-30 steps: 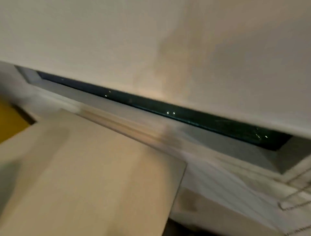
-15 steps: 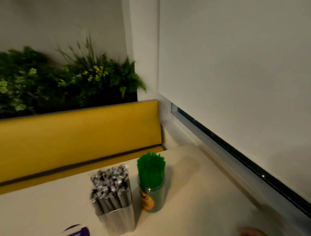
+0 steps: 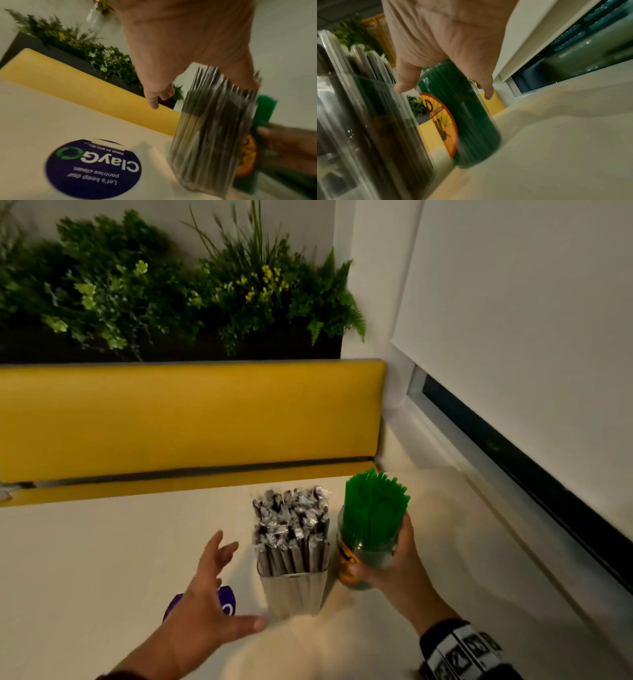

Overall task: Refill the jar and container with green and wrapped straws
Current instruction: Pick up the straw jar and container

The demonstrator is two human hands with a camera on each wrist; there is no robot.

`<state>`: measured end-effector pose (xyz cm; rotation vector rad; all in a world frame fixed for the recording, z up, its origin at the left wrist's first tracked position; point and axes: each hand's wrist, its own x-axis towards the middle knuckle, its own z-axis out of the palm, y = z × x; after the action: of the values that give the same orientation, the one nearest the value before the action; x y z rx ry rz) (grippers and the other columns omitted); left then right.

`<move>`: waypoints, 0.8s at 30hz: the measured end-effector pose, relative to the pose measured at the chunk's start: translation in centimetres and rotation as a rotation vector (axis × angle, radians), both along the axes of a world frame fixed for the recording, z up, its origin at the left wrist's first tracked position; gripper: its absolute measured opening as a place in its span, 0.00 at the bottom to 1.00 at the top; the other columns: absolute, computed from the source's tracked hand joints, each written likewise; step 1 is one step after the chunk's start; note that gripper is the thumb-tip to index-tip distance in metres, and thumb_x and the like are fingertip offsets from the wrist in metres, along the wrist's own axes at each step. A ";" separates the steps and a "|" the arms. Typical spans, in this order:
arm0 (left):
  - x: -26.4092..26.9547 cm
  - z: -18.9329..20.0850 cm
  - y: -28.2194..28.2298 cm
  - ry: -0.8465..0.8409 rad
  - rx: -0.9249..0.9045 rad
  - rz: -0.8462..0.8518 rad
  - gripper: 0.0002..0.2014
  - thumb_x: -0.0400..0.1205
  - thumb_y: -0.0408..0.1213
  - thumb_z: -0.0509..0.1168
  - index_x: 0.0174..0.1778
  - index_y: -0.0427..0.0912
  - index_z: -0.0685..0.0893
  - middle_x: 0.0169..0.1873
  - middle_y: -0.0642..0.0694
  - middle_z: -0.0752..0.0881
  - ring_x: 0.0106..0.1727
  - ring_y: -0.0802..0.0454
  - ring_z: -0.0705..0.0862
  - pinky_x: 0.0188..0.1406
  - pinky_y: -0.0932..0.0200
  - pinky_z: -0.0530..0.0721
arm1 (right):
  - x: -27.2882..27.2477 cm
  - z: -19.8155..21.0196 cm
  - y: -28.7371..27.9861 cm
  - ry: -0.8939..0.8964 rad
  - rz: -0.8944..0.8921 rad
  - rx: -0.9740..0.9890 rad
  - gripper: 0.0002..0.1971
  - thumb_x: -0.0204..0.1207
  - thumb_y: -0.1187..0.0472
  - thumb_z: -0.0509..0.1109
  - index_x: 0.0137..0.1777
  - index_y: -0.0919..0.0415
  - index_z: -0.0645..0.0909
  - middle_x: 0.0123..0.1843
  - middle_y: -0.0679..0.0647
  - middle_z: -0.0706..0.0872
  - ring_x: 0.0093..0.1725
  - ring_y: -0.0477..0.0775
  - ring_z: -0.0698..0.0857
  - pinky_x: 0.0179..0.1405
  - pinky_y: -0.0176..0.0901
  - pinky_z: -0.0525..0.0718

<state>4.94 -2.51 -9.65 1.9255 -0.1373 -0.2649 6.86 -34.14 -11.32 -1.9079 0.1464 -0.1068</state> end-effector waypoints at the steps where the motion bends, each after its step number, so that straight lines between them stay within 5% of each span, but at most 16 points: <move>1: 1.1 -0.3 -1.2 0.019 0.037 -0.053 0.78 0.47 0.57 0.88 0.84 0.64 0.40 0.79 0.65 0.62 0.80 0.64 0.63 0.75 0.60 0.67 | 0.0 -0.2 0.2 -0.003 -0.014 0.005 0.66 0.52 0.59 0.90 0.82 0.35 0.48 0.75 0.34 0.70 0.75 0.41 0.71 0.77 0.51 0.71; 3: 3.1 -2.1 -2.2 0.052 0.013 -0.110 0.78 0.50 0.46 0.90 0.86 0.60 0.38 0.82 0.61 0.63 0.80 0.63 0.66 0.77 0.58 0.70 | 0.1 -1.0 0.4 -0.030 -0.033 0.037 0.66 0.53 0.62 0.90 0.82 0.35 0.47 0.73 0.33 0.71 0.72 0.38 0.73 0.75 0.48 0.72; 6: 4.5 -3.0 -3.9 0.127 -0.064 -0.188 0.64 0.55 0.30 0.88 0.85 0.43 0.58 0.67 0.52 0.85 0.66 0.64 0.83 0.58 0.67 0.85 | 0.5 -1.6 0.8 -0.078 -0.072 0.062 0.65 0.53 0.61 0.90 0.80 0.33 0.49 0.71 0.33 0.73 0.71 0.39 0.75 0.72 0.43 0.75; 12: 7.3 -4.2 -5.4 -0.029 -0.003 -0.184 0.45 0.60 0.43 0.81 0.67 0.20 0.74 0.52 0.42 0.87 0.54 0.62 0.86 0.53 0.70 0.83 | 2.6 -1.8 2.4 -0.085 -0.125 0.097 0.59 0.51 0.60 0.91 0.77 0.37 0.57 0.64 0.36 0.80 0.63 0.36 0.82 0.63 0.39 0.82; 14: 9.7 -4.3 -5.2 -0.088 -0.028 -0.137 0.47 0.58 0.44 0.81 0.69 0.22 0.72 0.56 0.44 0.86 0.56 0.64 0.85 0.56 0.68 0.83 | 4.5 -1.5 2.9 -0.101 -0.129 0.075 0.57 0.50 0.58 0.91 0.75 0.36 0.58 0.63 0.34 0.79 0.63 0.34 0.81 0.62 0.36 0.82; 19: 17.0 -5.2 -3.8 -0.017 -0.048 -0.044 0.56 0.54 0.36 0.83 0.79 0.49 0.63 0.63 0.48 0.85 0.65 0.49 0.85 0.64 0.45 0.86 | 10.6 -1.7 3.6 -0.140 -0.154 -0.008 0.53 0.53 0.60 0.90 0.74 0.42 0.61 0.65 0.42 0.79 0.66 0.43 0.80 0.68 0.43 0.81; 24: 21.5 -5.3 -4.0 0.024 -0.029 -0.029 0.53 0.53 0.37 0.84 0.75 0.48 0.68 0.60 0.46 0.87 0.62 0.47 0.87 0.63 0.38 0.86 | 14.8 -1.9 3.4 -0.121 -0.133 -0.033 0.50 0.54 0.60 0.89 0.72 0.42 0.61 0.62 0.40 0.79 0.63 0.43 0.80 0.67 0.40 0.79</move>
<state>26.48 -6.48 -14.93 1.8921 -0.1519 -0.3039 21.70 -30.71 -13.21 -1.9180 0.1901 -0.3152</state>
